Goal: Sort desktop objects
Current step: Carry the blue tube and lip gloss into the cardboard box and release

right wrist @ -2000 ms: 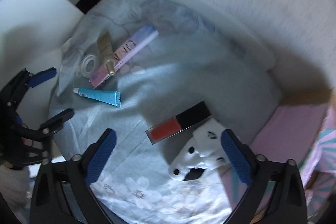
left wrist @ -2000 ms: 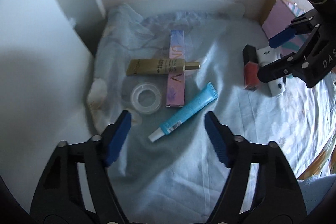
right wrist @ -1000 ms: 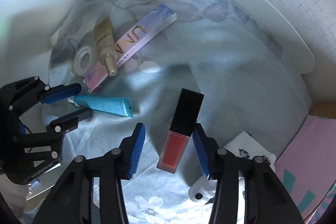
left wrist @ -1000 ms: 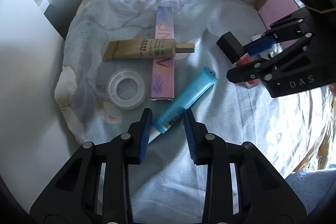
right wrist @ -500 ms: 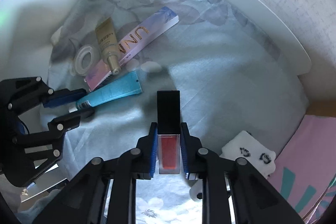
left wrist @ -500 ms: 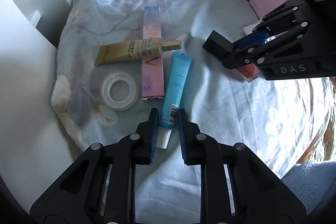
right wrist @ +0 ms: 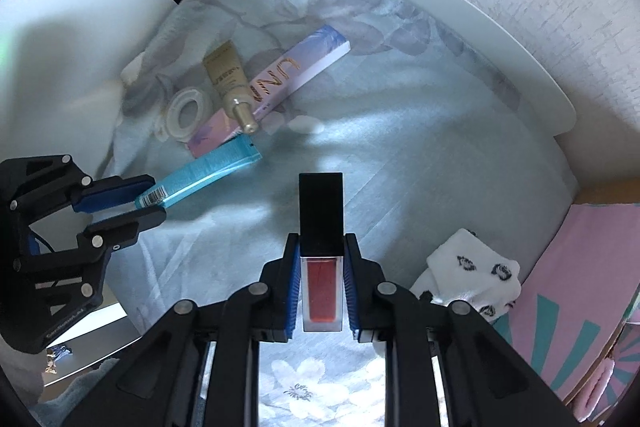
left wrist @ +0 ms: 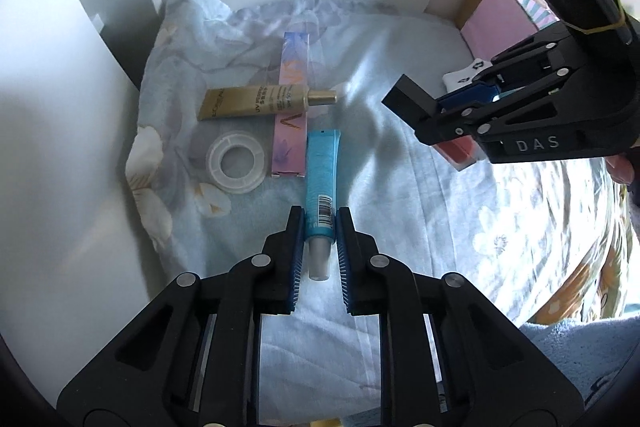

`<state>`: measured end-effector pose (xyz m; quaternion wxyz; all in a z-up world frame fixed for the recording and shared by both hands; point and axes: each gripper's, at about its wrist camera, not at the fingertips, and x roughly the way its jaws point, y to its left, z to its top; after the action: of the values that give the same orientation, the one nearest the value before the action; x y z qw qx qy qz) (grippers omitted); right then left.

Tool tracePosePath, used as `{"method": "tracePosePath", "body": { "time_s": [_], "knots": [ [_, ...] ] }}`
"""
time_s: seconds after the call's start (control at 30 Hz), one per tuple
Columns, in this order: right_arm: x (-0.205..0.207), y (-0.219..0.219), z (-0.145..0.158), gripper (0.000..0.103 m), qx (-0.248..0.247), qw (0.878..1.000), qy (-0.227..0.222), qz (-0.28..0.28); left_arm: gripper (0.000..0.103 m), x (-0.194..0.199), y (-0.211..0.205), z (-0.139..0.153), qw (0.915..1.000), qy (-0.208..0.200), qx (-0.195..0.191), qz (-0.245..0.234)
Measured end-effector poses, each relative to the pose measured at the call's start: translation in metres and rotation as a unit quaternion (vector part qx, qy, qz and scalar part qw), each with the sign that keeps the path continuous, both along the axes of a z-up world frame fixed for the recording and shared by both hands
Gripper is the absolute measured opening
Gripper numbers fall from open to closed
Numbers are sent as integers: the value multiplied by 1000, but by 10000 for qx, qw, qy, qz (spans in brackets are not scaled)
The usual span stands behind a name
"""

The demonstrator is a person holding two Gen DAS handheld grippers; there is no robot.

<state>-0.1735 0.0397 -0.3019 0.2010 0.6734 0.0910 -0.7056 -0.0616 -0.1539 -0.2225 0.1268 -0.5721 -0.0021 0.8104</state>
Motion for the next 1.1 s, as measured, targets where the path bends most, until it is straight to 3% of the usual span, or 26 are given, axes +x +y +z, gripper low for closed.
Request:
{"method": "tracePosePath", "body": {
  "time_s": [0.33, 0.43, 0.5, 0.57, 0.67, 0.8, 0.93, 1.1],
  "knots": [
    [12, 3, 20, 18, -36, 9998, 185, -41, 14, -2, 10, 40, 9991, 403, 141, 37],
    [15, 7, 39, 18, -89, 9993, 352, -50, 14, -6, 16, 63, 9982, 591, 139, -21],
    [-5, 7, 60, 18, -117, 9984, 549, -101, 14, -11, 21, 79, 9973, 723, 111, -62],
    [13, -1, 83, 18, -167, 9968, 764, -185, 14, -19, 29, 95, 9961, 873, 88, -109],
    [11, 26, 133, 18, -255, 9936, 1063, -292, 14, -33, 50, 119, 9931, 1134, 103, -286],
    [18, 66, 169, 18, -233, 9881, 1434, -515, 14, -54, 91, 147, 9874, 1431, 173, -659],
    [26, 115, 188, 18, -145, 9799, 1745, -955, 14, -74, 149, 162, 9803, 1592, 315, -1128],
    [45, 192, 196, 18, -14, 9708, 1775, -1611, 14, -93, 229, 156, 9719, 1571, 238, -1736]
  ]
}}
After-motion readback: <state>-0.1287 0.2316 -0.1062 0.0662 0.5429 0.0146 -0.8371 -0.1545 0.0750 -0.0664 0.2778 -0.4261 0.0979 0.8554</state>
